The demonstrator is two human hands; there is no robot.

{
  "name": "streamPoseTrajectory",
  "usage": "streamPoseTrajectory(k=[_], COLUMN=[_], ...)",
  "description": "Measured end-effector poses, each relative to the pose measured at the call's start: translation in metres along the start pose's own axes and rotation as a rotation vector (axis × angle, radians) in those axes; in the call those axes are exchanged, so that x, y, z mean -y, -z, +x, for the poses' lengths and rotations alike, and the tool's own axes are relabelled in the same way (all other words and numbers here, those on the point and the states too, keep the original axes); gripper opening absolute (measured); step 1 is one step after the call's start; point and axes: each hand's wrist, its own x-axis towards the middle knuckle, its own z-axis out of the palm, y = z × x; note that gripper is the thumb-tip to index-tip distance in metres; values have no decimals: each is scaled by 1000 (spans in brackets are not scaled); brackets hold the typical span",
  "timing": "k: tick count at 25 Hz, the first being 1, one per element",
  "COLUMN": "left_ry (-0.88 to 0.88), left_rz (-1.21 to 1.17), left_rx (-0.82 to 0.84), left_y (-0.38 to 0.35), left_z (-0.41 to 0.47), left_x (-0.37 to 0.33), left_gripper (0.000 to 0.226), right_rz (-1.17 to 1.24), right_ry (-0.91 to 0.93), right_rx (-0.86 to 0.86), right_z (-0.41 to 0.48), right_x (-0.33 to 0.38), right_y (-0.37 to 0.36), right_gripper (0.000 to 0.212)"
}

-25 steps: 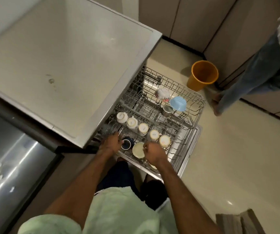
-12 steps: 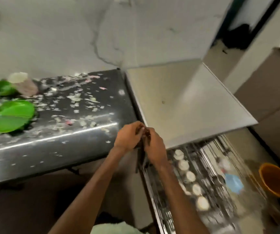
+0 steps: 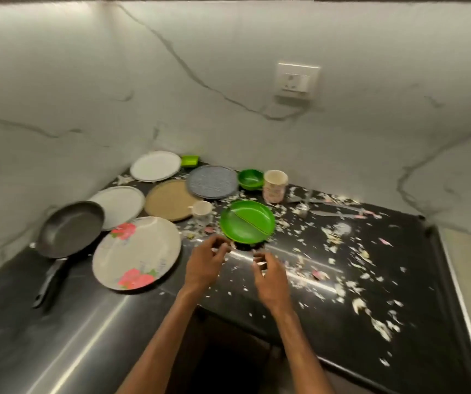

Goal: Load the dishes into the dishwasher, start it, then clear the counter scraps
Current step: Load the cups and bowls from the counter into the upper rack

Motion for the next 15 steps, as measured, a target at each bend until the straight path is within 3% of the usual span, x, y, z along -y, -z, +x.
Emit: streamPoseTrajectory(k=[3,7,15], left_ry=[133,213,263], left_rz=[4,31,-75], left_rx=[-121,-147,-227], left_y=[48,56,13], left_z=[13,49,112], left_x=[41,54,32], left_gripper=[11,12,6], right_rz=[2,-95,-348], right_ry=[43,107,98], right_rx=[133,196,3], right_z=[34,91,246], right_x=[23,37,27], right_y=[-55,-78,-2], right_gripper=[23,32,46])
